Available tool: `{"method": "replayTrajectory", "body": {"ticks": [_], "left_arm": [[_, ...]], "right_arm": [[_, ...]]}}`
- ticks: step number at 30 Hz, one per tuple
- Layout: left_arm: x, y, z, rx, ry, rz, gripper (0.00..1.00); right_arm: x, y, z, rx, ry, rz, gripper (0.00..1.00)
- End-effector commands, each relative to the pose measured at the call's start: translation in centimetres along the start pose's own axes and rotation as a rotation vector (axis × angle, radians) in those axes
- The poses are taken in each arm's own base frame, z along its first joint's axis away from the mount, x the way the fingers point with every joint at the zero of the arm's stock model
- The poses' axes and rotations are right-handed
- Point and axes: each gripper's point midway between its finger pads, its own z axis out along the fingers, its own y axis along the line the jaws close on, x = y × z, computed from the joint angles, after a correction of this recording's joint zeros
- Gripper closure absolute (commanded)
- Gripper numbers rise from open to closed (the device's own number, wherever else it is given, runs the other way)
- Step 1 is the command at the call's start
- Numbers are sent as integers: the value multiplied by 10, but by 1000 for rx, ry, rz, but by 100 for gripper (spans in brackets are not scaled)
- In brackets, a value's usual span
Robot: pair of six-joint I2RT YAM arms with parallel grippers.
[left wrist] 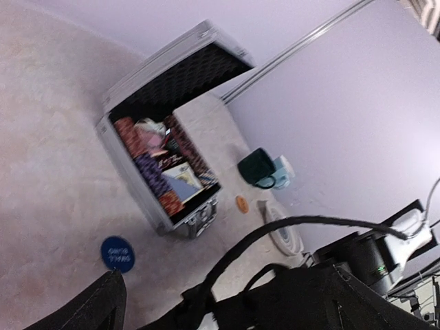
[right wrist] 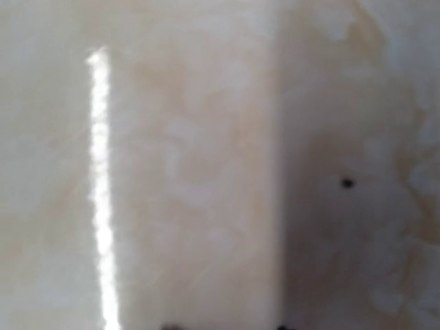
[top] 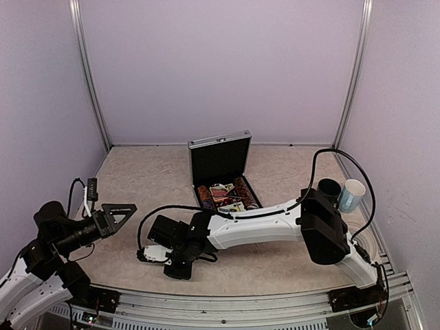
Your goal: Pack up texas hold em set
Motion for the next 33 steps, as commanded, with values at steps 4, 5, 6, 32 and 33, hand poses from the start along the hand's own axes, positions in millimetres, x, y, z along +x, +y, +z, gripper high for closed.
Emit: {"method": "replayTrajectory", "body": {"ticks": [4,5,6,32,33], "left_arm": [[-28,-94,-24,413,-76,162,1],[-27,-97,-24,424,-64,175,1],[-28,-97,-23,413,-56,178,1],[-46,55,-18,-348,-259,-104,1],[-47,54,-18,-346,-260,-104,1]], "right_arm": [[66,34,20,-89,228,-55,68],[66,34,20,-91,226,-54,69],[66,33,20,-90,226,-52,69],[60,28,-8,-109,192,-31,38],[60,29,-7,-116,193,-34,40]]}}
